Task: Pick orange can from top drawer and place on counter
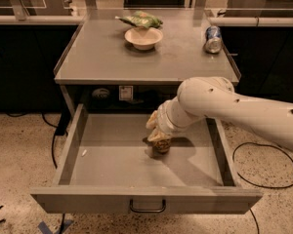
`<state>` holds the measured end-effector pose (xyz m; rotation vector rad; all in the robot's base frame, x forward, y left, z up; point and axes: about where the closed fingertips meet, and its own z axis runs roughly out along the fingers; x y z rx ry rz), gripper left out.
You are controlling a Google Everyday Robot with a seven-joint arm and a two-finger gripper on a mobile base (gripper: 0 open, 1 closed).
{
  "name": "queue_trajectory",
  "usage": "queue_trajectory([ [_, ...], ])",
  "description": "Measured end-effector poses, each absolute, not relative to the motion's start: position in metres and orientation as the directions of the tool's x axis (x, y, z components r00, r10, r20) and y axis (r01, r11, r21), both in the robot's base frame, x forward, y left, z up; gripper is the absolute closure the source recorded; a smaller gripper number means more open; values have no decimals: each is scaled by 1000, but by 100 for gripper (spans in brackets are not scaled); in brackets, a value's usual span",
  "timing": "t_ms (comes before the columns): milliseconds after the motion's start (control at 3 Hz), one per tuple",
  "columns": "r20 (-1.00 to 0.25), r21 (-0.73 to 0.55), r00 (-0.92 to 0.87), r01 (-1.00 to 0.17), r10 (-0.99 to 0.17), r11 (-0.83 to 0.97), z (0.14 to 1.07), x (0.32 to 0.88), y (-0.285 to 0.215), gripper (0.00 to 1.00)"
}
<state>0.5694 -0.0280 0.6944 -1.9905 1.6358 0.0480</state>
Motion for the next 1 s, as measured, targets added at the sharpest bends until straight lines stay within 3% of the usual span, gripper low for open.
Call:
queue_trajectory([
  [667,-366,-392,256,-915,-895,-101,694,569,-28,10],
  [1000,-366,-392,256,-915,-895,-101,694,569,-28,0],
])
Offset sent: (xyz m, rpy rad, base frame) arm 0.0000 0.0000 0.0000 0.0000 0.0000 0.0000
